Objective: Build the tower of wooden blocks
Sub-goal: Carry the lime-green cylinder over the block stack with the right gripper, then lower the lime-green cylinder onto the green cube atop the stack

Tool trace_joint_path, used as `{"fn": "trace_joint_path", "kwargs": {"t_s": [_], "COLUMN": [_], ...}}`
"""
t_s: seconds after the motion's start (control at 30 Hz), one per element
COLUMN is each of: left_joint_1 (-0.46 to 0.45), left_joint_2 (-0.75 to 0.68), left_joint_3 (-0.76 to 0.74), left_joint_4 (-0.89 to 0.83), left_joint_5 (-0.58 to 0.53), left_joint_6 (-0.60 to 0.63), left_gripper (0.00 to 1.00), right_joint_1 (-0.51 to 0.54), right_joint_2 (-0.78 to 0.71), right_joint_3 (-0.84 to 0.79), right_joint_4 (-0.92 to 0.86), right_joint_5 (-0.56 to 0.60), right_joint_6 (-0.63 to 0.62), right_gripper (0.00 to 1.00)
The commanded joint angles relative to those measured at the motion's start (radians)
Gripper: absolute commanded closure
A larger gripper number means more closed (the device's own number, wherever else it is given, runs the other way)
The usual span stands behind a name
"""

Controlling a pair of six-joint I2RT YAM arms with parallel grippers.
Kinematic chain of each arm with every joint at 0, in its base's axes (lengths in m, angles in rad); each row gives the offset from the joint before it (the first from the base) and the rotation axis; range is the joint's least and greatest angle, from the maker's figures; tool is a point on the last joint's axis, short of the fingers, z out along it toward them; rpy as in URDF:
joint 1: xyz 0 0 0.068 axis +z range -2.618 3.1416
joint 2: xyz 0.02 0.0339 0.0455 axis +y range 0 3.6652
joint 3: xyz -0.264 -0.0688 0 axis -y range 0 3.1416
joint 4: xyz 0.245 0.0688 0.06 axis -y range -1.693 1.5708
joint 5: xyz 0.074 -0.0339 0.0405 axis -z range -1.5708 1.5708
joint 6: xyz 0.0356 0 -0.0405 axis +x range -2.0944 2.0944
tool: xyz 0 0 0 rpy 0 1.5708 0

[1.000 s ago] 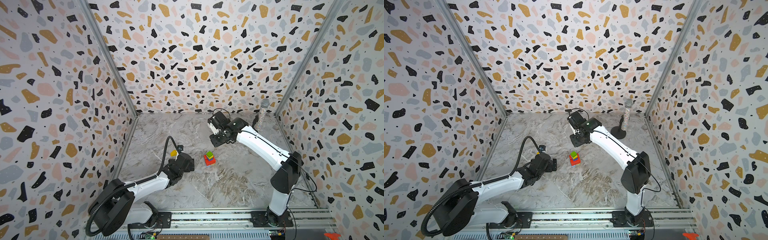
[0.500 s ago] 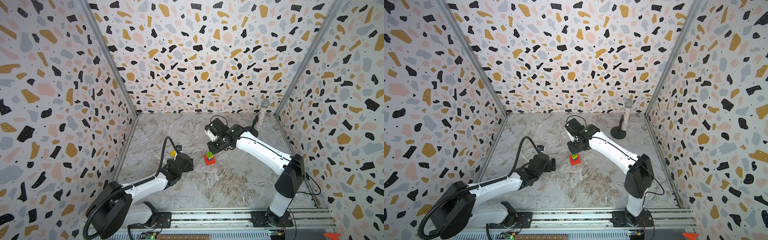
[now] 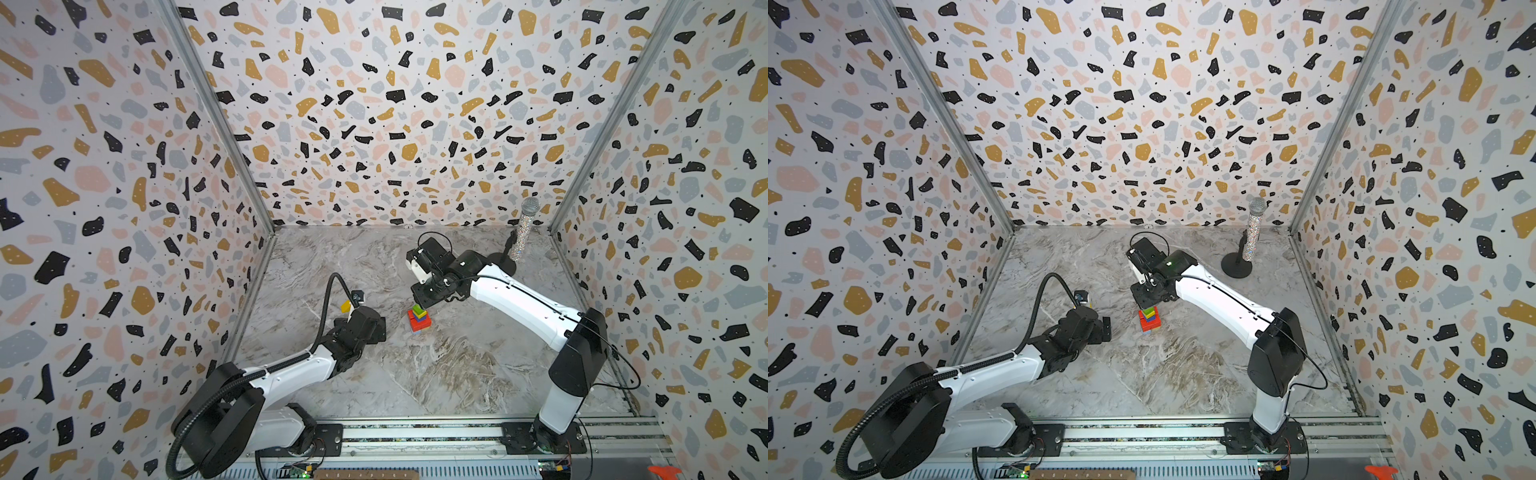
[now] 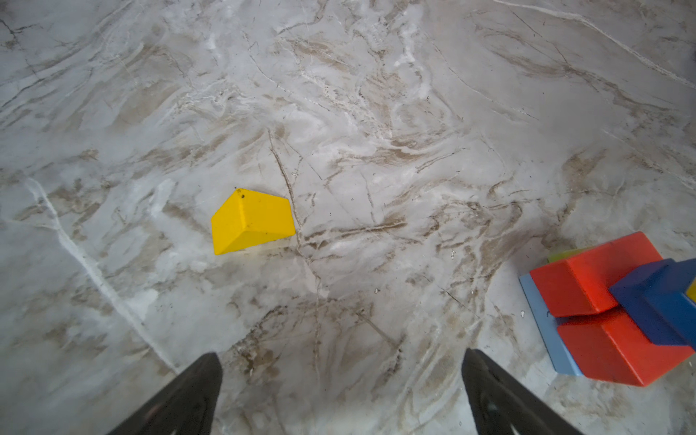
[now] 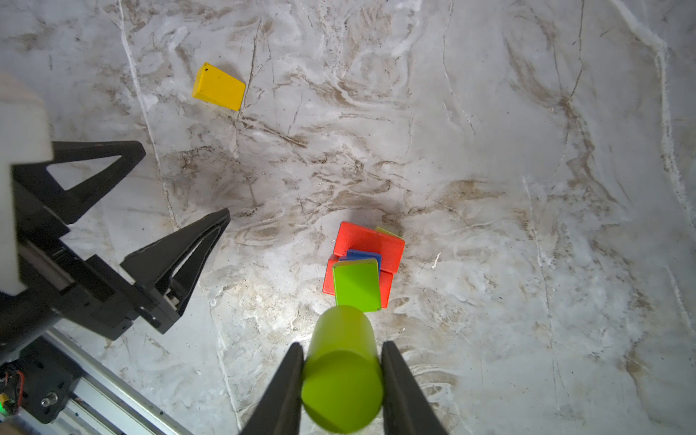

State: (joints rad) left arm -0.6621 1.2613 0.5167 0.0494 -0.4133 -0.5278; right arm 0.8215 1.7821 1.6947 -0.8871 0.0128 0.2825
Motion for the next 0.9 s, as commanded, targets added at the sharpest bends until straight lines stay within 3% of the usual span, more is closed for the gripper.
{"fn": "trace_joint_path", "kwargs": {"t_s": [0.0,0.87], "left_joint_1": [0.006,0.011], "left_joint_2": [-0.013,0.010], "left_joint_3": [-0.014,-0.010], "left_joint_4": [0.014,0.023], "left_joint_5": [-0.018,-0.001], "left_joint_6": [-0.001,0.000], "left_gripper": [0.00,0.00], "right_joint_1": [0.005,-0.002], "right_joint_2": [0.004,0.065], "right_joint_3": [-0.004,0.010], "right_joint_4": [0.009,0.017], "right_joint_5": [0.008,0.036], "right_joint_6": [0.003,-0.026], "right_gripper": [0.72,0.72]}}
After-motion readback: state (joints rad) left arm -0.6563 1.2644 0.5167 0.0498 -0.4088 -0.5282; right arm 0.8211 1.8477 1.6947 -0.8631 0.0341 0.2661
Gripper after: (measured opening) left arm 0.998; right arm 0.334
